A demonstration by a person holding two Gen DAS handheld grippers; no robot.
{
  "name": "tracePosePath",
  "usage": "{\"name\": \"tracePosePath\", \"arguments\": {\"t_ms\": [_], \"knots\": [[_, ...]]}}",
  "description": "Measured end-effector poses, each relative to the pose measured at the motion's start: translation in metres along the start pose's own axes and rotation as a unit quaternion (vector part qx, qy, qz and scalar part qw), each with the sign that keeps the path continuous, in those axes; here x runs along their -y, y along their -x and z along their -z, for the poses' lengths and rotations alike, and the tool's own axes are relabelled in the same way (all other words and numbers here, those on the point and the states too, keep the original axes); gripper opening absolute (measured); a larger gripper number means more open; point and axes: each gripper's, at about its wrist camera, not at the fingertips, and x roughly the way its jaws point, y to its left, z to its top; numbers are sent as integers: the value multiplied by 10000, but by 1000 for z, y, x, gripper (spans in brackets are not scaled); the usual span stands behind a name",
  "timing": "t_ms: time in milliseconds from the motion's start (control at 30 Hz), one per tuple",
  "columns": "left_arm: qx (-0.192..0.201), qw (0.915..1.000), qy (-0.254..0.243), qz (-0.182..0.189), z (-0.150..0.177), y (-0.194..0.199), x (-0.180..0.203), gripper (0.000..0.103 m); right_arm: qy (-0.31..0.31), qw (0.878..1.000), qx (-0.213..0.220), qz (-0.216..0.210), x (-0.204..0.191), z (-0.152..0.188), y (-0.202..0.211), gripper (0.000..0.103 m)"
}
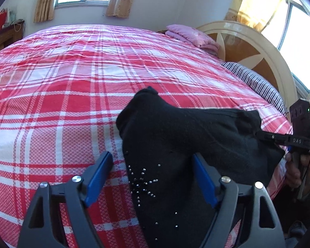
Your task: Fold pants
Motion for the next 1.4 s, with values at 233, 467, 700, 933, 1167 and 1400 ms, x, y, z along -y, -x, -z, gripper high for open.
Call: {"name": "tracePosePath", "arguments": {"t_ms": [233,467,700,933,1167,1400], "knots": [[-55,9975,385,591,-1,-1,-9,45,-244,9990,56,-381,8,2,6,36],[-48,9953,539,798,0,3,-12,22,-113,9992,135,-369,0,4,11,29],[68,9986,200,479,-2,15,-2,14,159,9992,311,-197,-17,4,22,27],[134,9988,229,419,-7,25,-9,12,439,9979,423,-203,-41,-11,31,27],[374,9986,381,69,-18,44,-28,12,935,9946,354,-292,-83,-47,10,27],[775,9945,499,-497,-34,75,-57,12,1283,9901,251,-512,-133,-86,-28,26]]}}
